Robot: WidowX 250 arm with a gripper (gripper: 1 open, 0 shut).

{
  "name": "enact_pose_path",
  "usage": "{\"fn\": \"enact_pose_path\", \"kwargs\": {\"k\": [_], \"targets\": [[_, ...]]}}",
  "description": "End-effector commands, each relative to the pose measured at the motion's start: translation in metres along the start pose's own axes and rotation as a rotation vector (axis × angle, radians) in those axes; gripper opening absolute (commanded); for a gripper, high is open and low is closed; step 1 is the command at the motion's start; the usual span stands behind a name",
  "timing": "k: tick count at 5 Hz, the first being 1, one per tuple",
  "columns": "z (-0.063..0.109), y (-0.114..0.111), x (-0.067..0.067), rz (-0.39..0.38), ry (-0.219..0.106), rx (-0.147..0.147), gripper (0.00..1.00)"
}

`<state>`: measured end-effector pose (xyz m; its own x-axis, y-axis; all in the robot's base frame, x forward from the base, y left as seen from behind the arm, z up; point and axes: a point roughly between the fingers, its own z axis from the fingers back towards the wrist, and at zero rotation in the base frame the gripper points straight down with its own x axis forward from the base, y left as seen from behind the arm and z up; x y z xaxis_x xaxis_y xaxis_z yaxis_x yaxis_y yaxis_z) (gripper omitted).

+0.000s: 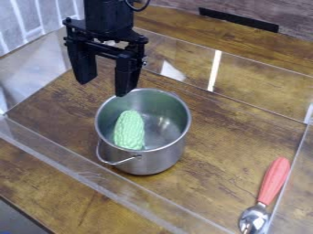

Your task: Remove the green object from the silver pot and put it on the table

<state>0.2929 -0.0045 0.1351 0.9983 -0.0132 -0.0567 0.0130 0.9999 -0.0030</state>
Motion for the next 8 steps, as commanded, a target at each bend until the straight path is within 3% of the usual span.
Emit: {"fn": "enact_pose_path", "kwargs": {"k": [1,2,3,5,7,8], "targets": [[-0.011,-0.004,0.001,0.062,0.025,-0.006,1.00],[-0.026,-0.018,-0.002,0.035,0.045,-0.005,1.00],[-0.043,-0.033,0.001,0.008,0.026,-0.006,1.00],[-0.075,-0.026,0.020,-0.067,-0.020,-0.009,1.00],[-0.091,-0.017,0.035,0.030,-0.060,-0.036,1.00],[-0.089,-0.015,0.039,0.019,-0.074,-0.049,1.00]]}}
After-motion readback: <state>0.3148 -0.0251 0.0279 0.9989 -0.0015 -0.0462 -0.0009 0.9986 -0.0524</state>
